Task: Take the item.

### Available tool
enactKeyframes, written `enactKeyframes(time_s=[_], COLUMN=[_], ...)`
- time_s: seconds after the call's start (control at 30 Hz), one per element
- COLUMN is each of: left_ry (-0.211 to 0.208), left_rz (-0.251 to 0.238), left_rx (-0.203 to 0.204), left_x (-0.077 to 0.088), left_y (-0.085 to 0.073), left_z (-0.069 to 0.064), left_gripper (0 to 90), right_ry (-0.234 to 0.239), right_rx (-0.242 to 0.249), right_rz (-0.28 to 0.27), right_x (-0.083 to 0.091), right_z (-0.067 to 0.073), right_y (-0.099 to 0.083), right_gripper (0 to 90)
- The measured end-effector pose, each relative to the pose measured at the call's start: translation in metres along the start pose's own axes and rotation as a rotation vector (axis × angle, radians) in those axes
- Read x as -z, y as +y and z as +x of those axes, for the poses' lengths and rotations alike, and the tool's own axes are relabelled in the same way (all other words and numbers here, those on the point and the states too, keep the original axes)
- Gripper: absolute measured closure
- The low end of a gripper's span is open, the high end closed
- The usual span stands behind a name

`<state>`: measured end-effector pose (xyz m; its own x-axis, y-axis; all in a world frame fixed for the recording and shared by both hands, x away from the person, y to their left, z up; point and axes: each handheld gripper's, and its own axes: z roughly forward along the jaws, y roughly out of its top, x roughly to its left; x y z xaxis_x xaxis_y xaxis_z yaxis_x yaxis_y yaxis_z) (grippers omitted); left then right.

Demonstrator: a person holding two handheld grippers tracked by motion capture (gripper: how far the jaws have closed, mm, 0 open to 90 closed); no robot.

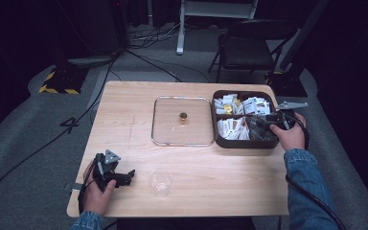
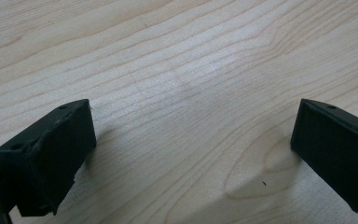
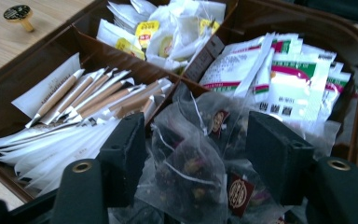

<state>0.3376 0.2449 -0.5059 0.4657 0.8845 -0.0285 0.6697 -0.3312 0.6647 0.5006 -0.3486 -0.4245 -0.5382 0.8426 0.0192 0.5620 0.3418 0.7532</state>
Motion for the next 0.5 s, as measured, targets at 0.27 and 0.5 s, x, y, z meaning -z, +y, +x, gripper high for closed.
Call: enactKeyframes(time_s=[0.27, 0.5], left_ry=[0.000, -0.001], left_rz=[0.000, -0.001], left_rx=[0.000, -0.001], left_x=[0.000, 0.000], left_y=[0.000, 0.000], left_z=[0.000, 0.000], left_gripper=[0.2, 0.2], right_ry=[0.013, 0.008], right_rx=[-0.041, -0.068], right_rz=[0.016, 0.063], right_x=[-0.007, -0.013], right_z=[0.000, -0.001], right_y=[-0.015, -0.023], right_gripper=[44.4, 51.0])
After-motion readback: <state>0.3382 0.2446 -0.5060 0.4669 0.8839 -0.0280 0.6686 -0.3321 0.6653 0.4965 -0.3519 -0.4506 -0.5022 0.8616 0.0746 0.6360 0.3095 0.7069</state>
